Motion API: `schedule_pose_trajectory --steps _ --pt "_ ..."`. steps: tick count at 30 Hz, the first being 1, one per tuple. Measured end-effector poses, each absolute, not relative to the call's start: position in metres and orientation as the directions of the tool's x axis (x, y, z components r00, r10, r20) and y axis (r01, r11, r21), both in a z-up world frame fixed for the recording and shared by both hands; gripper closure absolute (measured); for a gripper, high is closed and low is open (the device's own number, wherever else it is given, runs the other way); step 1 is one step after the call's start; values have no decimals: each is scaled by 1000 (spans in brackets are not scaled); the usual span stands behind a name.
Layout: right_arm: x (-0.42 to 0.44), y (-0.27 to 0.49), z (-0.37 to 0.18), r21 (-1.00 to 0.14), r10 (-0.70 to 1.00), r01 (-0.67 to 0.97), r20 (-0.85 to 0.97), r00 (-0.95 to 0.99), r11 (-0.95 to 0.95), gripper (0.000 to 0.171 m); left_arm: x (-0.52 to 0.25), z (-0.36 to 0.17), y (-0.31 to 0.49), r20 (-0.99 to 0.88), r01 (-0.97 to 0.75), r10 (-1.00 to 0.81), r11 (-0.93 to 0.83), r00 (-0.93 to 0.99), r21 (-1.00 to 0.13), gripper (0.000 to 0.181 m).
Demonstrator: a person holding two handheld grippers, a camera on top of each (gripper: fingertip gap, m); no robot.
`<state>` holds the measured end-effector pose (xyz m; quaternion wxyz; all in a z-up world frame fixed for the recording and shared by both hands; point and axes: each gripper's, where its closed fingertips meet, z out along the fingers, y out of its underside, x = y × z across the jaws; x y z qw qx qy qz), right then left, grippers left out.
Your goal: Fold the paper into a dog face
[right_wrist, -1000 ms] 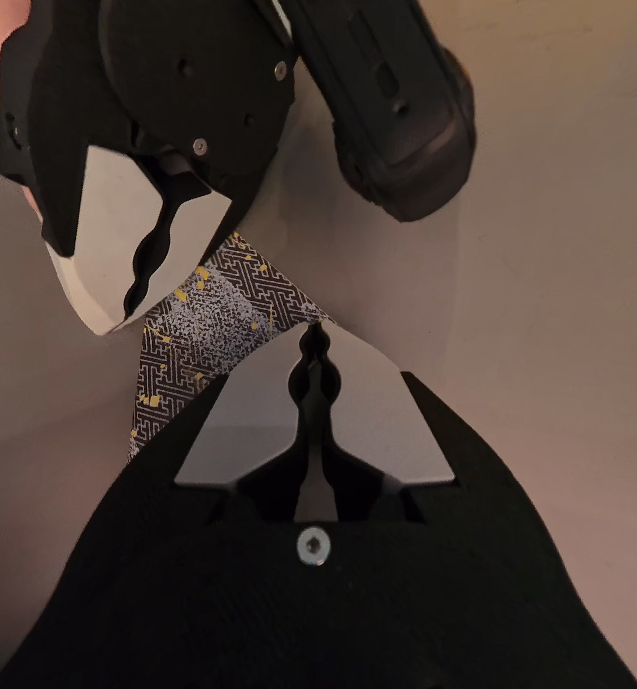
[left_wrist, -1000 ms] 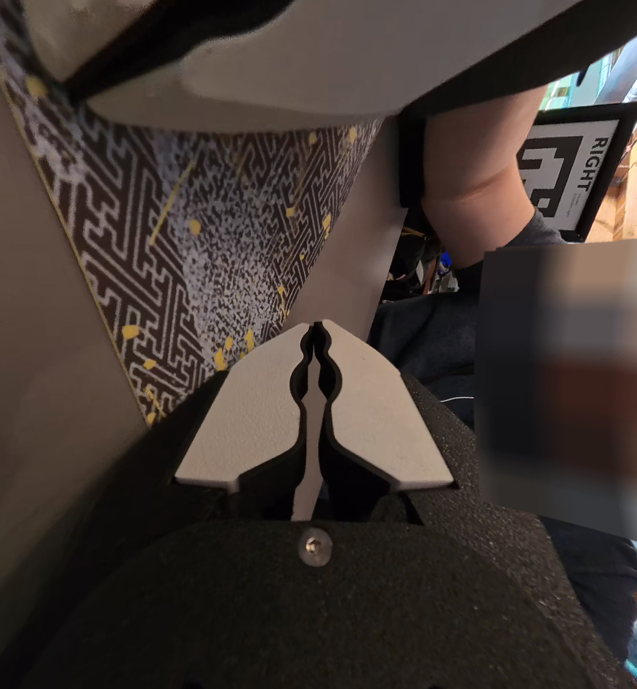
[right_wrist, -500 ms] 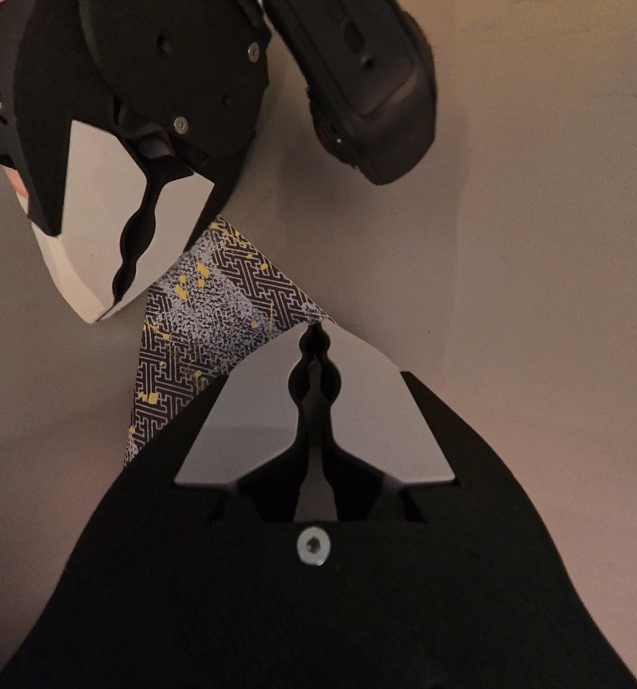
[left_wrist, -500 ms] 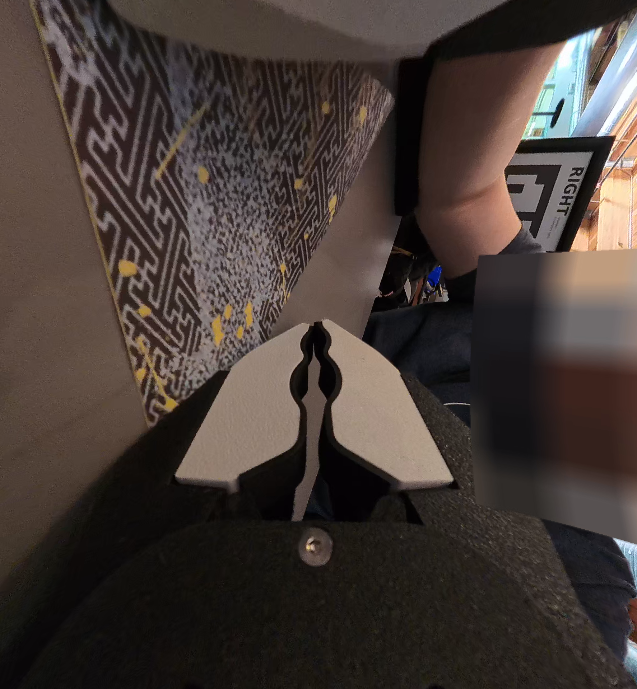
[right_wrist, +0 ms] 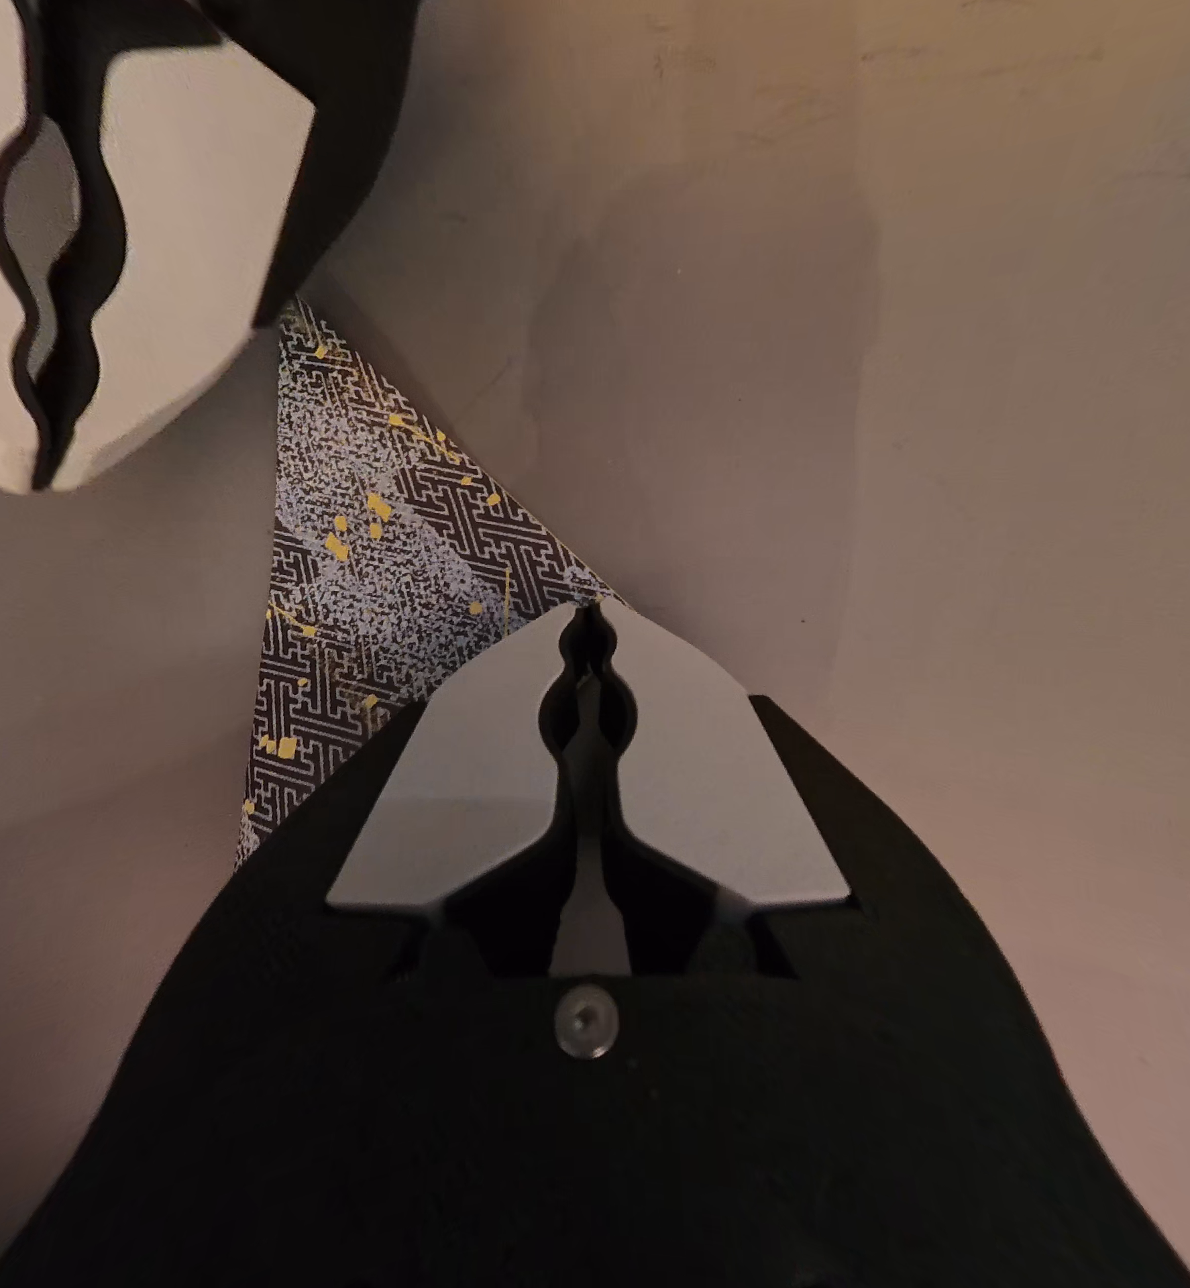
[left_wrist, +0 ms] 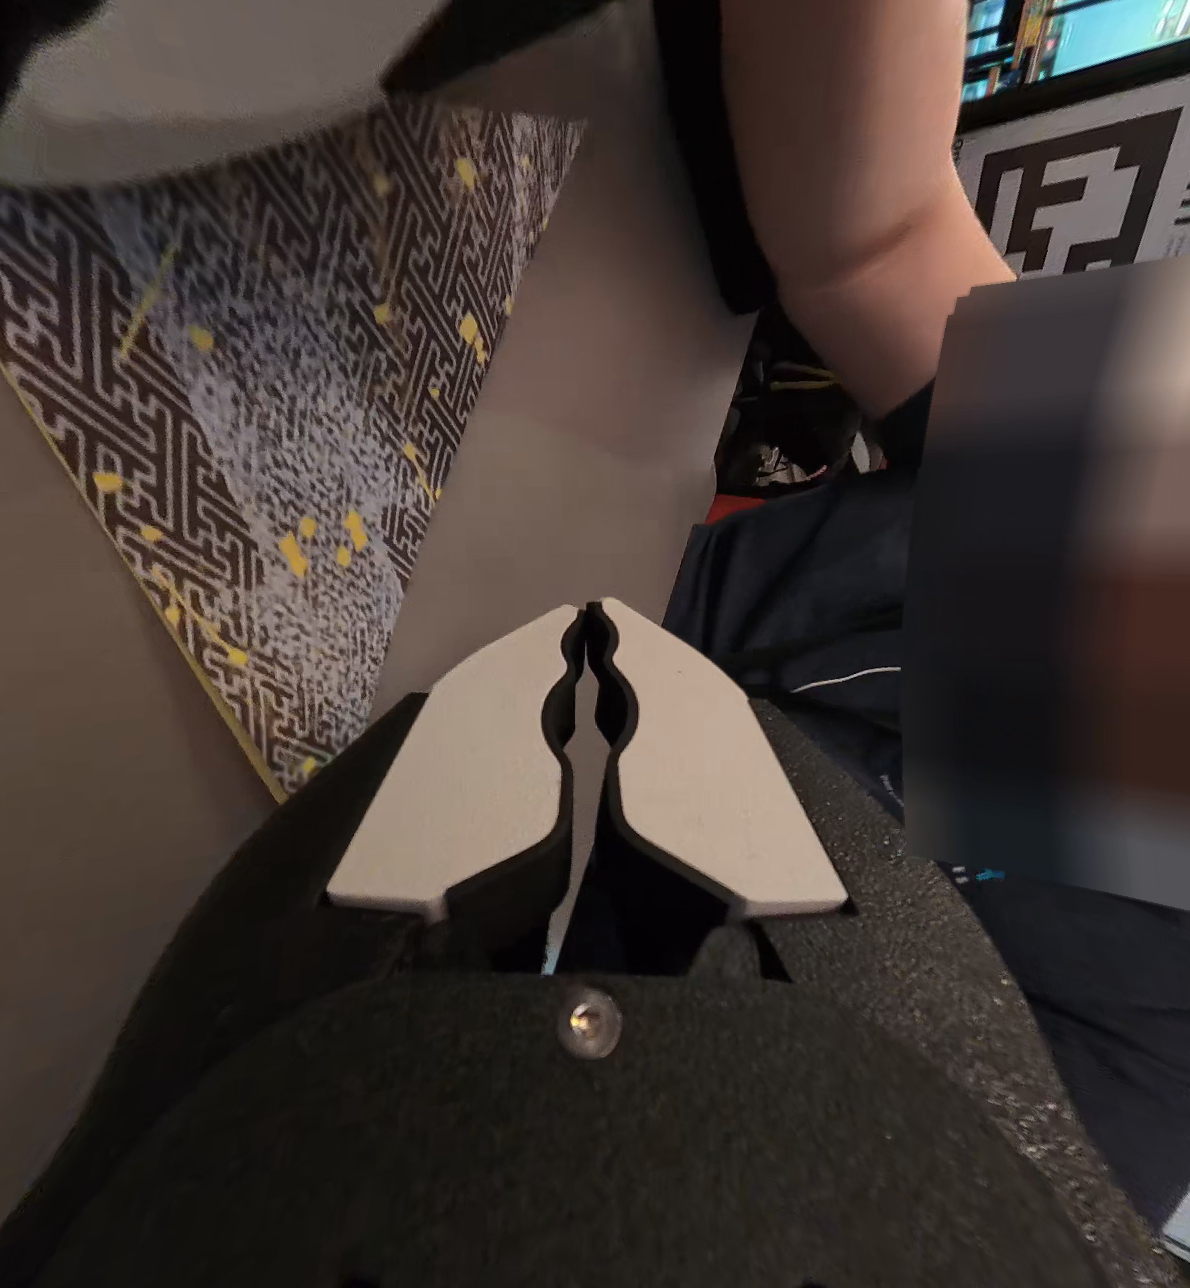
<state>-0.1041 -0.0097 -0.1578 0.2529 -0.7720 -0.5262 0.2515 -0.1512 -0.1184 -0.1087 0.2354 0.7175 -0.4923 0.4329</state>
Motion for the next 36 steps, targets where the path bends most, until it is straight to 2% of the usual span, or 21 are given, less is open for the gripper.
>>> schedule_pose_trajectory --steps 6,13,15,36 --pt "-104 -10 -158 -655 940 686 -121 319 -317 167 -142 -128 -118 882 -930 -422 -365 208 45 181" --pt "-104 -10 -158 -655 942 688 -119 315 -313 166 -159 -149 -111 894 -922 -357 -363 270 134 181" --pt "-104 -10 -158 -655 942 688 -119 314 -312 166 -156 -145 -111 920 -906 -291 -401 264 134 181" --pt "-104 -10 -158 -654 942 691 -111 316 -309 167 -186 -148 -116 901 -874 -299 -462 314 151 181"
